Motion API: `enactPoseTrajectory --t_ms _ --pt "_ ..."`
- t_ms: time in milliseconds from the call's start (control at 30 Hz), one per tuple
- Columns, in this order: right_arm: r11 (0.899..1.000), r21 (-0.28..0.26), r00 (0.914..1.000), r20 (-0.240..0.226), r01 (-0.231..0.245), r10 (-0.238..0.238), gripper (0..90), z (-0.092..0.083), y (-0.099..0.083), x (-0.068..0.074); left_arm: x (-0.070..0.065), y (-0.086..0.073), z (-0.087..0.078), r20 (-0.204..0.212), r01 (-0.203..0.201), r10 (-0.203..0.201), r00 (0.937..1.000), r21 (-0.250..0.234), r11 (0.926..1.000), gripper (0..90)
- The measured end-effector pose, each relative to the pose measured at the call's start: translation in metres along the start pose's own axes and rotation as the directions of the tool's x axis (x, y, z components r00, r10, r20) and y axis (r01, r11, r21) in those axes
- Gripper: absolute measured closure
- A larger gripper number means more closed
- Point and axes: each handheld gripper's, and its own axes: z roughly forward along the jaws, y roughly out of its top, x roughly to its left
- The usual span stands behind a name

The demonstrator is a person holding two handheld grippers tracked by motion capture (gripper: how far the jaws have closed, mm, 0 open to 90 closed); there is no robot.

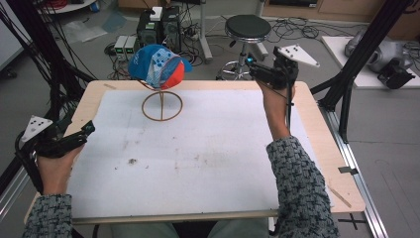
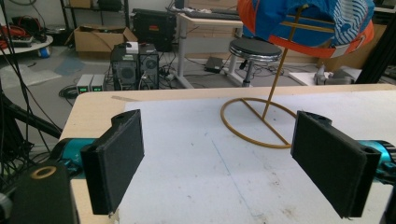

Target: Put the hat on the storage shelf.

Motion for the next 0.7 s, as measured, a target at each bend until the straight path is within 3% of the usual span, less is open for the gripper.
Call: enactPoseTrajectory --t_ms 433,700 --pt "1.000 -0.015 0.9994 -0.034 -0.005 0.005 12.0 -0.053 -0.039 -0.020 0.001 -0.001 0.000 -0.007 -0.003 0.003 1.0000 0.006 1.0000 17.4" --pt "0.999 -0.014 0.9985 -0.038 -0.040 0.039 12.0 -0.082 -0.068 -0.032 -0.001 -0.002 0.001 -0.004 -0.010 0.010 0.9999 0.012 0.9999 17.3"
